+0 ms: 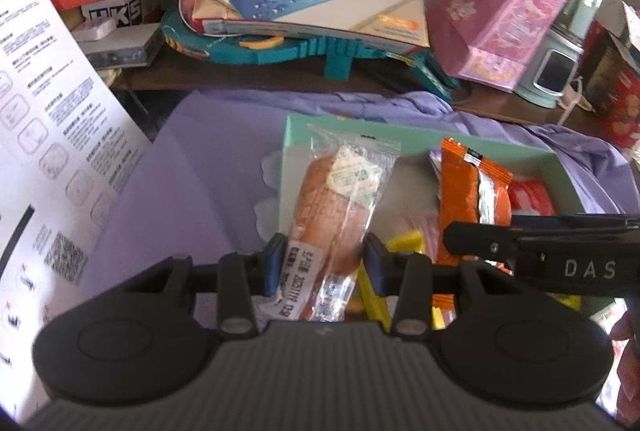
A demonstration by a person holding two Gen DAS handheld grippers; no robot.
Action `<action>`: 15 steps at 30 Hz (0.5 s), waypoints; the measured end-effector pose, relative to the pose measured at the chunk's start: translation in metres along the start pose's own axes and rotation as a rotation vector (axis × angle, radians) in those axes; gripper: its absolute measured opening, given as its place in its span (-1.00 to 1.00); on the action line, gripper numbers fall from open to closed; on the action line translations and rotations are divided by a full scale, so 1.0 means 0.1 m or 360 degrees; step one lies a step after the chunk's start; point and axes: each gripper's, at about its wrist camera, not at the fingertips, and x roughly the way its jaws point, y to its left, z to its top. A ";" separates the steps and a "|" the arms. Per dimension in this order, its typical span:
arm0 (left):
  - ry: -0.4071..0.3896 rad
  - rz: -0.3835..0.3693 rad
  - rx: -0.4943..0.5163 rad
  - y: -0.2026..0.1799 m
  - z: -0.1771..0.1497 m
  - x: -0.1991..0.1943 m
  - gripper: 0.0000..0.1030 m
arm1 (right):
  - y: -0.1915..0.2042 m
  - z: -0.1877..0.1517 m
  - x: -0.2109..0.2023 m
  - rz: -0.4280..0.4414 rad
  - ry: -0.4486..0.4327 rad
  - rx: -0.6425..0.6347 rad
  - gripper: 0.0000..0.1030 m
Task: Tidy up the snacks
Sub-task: 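Carry bread packet with left gripper while right carries orange bag into green box, open both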
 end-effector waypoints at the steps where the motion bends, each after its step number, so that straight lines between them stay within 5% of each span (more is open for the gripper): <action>1: -0.0002 0.0006 0.0001 0.01 0.04 0.05 -0.21 | -0.02 0.06 0.06 -0.0006 0.0000 0.0004 0.09; 15: 0.0015 0.0079 0.0044 -0.04 0.40 0.54 -0.21 | -0.22 0.42 0.54 -0.0016 0.0010 0.0079 0.10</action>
